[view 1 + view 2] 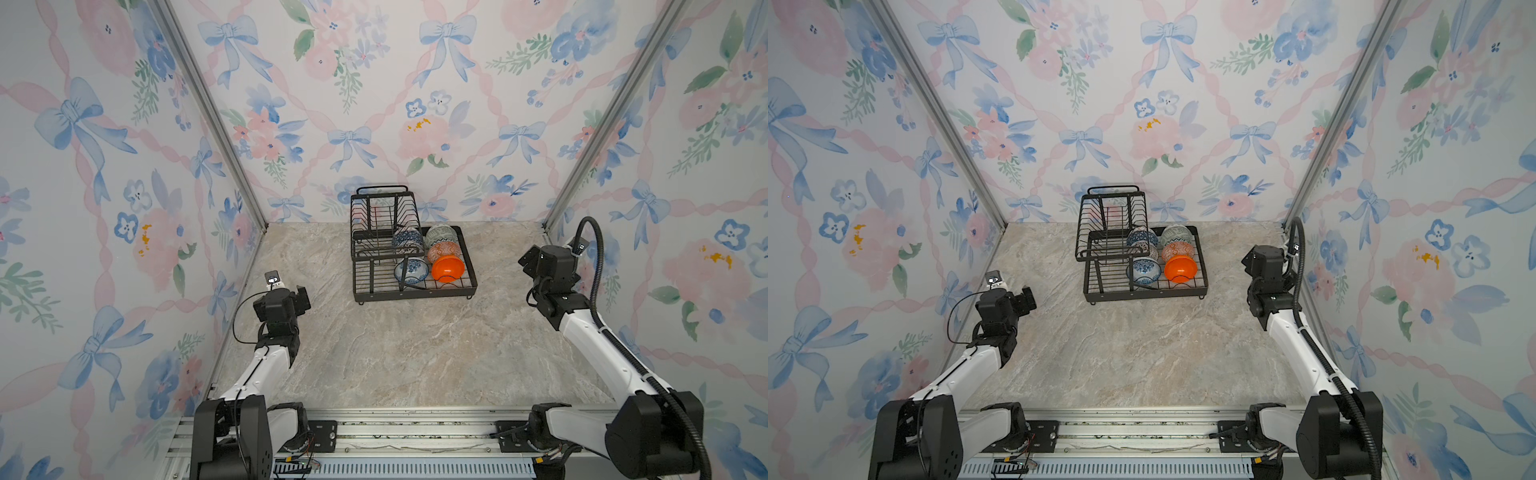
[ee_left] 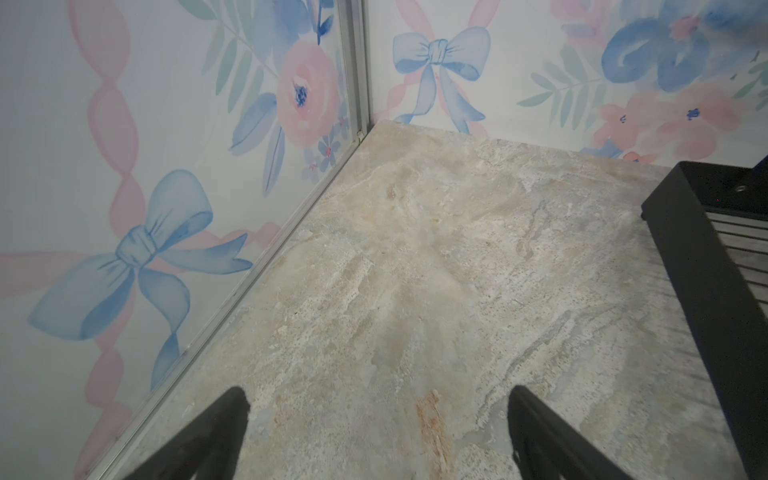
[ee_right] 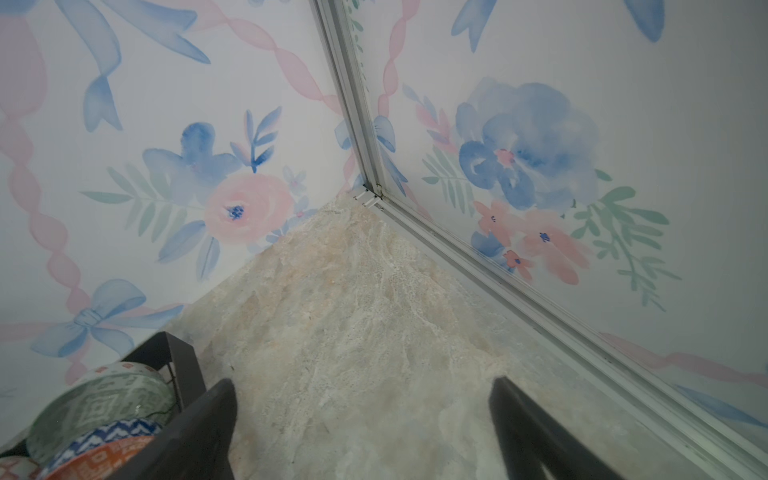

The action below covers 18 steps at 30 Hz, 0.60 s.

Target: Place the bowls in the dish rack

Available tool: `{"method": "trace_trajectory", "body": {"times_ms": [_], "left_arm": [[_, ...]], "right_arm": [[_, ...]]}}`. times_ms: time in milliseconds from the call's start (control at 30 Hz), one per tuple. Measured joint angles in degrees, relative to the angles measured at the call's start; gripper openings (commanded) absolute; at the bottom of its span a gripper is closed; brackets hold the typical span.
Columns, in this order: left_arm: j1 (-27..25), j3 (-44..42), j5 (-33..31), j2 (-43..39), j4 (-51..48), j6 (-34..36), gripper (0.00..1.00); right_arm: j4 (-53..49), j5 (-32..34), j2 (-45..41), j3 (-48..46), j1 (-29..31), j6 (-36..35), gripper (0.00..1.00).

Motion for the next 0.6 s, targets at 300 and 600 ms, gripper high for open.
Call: {"method": "trace_trajectory", "body": {"times_ms": [300, 600], "left_arm": [[0.0, -13.6, 0.9, 2.0, 21.6, -1.0, 0.98], [0.0, -14.1, 3.2, 4.7, 29.7, -4.7, 0.98]], "right_arm": [[9.3, 4.8, 2.3, -10.5, -2.3, -10.1, 0.97], [15.3, 4.6, 4.5, -14.6, -3.3, -11.2, 0.97]]}}
